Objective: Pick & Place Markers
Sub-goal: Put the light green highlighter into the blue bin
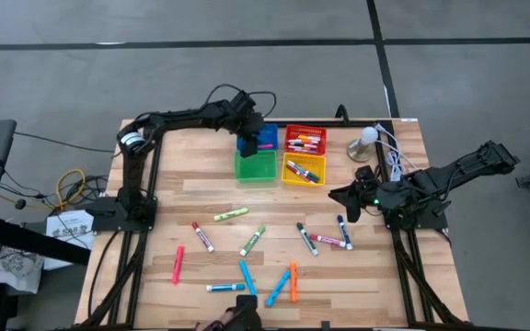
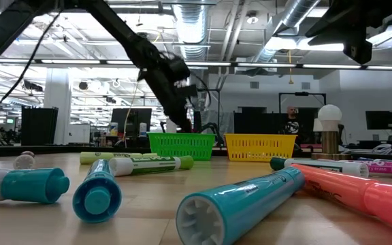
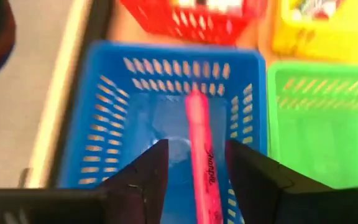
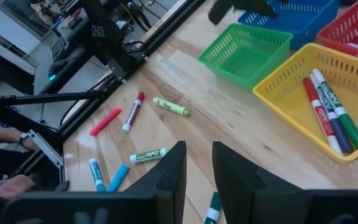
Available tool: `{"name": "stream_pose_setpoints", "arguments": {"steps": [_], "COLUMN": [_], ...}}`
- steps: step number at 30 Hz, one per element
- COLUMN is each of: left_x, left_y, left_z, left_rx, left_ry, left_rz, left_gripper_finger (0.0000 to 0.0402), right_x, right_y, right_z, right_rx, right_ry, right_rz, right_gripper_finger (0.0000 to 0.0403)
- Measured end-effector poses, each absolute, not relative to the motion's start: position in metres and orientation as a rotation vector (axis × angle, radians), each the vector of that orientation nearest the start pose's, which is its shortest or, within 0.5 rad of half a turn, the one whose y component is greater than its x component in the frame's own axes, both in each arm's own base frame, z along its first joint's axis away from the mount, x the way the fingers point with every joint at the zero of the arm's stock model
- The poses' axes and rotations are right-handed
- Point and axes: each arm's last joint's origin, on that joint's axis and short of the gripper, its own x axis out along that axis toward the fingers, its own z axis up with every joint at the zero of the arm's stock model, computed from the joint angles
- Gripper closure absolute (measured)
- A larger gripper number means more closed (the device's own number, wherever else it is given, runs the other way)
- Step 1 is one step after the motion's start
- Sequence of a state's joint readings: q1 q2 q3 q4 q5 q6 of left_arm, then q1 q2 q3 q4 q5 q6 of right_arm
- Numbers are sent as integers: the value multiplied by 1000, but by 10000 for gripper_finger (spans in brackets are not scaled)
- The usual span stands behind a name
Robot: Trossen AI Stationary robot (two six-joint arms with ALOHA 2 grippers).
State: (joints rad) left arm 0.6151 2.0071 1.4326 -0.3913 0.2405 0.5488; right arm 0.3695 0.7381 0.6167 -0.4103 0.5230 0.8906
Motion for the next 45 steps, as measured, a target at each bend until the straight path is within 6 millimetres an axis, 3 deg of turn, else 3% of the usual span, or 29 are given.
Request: {"name": "stream_pose_setpoints", "arguments": {"steps": [5, 9, 15, 22, 26, 32, 39, 45], "left_x": [343, 336, 332, 329, 324, 311, 295, 284], "left_y": [230, 208, 148, 66, 29, -7, -35, -45], "left_z": [227, 270, 309, 329, 320, 291, 256, 230], "left_rx": [81, -27, -183, -152, -142, -222, -300, -311], "left_ry": [836, 736, 696, 752, 798, 896, 1011, 1082], "left_rz": [169, 218, 172, 6, 9, 49, 62, 83], "left_gripper_finger": [230, 230, 231, 232, 236, 241, 243, 243], "right_x": [150, 150, 150, 149, 149, 148, 148, 148], "right_y": [43, 43, 42, 42, 42, 42, 42, 42], "right_z": [264, 264, 263, 262, 262, 261, 260, 260], "right_rx": [641, 635, 629, 623, 619, 613, 608, 607], "right_ry": [374, 375, 383, 393, 400, 410, 415, 419], "right_rz": [-347, -346, -350, -354, -357, -362, -365, -367], "right_gripper_finger": [336, 336, 336, 336, 336, 336, 336, 336]}}
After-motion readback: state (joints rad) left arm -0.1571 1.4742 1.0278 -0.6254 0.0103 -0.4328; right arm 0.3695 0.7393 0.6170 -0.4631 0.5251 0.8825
